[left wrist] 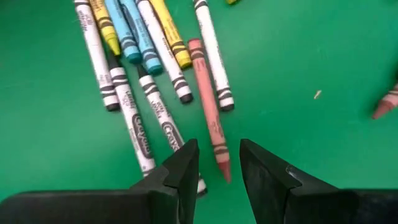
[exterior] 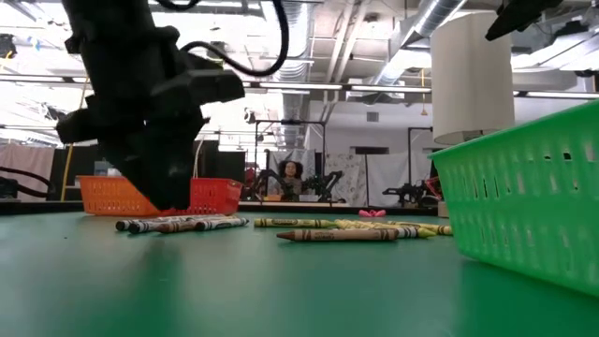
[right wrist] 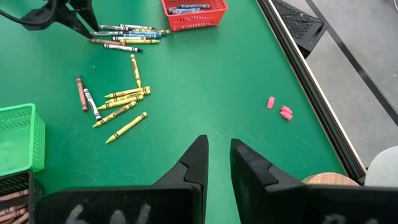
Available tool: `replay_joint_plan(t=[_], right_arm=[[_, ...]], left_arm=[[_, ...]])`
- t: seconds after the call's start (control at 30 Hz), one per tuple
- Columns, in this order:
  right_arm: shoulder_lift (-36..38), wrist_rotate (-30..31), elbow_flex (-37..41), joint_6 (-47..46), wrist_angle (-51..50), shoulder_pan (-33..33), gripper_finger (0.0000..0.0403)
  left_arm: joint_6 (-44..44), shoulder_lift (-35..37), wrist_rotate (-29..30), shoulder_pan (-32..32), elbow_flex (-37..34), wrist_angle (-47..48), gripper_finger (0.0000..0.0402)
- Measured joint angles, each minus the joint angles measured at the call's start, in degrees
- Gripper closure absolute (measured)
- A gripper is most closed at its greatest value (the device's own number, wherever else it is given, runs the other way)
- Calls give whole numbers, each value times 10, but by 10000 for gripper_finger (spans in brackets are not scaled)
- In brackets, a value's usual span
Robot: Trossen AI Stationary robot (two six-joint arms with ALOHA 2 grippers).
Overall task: Sort crayons
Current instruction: Put the brown crayon into the black bin
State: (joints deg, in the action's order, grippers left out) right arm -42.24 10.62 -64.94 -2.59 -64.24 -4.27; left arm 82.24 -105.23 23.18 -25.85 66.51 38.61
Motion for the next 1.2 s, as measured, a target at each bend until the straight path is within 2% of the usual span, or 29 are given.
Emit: replay_joint_plan(t=[0.37, 0.7, 0.8, 0.97, 1.2], right_arm=[[0, 0, 0, 0, 0, 0, 335], [0, 0, 0, 0, 0, 0, 335], [0, 0, 0, 0, 0, 0, 335], [0, 0, 0, 0, 0, 0, 335], [0, 0, 0, 0, 0, 0, 335]], left_arm=[[-22, -1, 16, 2, -41, -81, 297], [-9, 1, 16, 8, -68, -102, 298], [-16, 1, 16, 8, -68, -100, 315], [-28, 1, 15, 8, -69, -98, 385], [-35, 0, 15, 8, -66, -96, 390]])
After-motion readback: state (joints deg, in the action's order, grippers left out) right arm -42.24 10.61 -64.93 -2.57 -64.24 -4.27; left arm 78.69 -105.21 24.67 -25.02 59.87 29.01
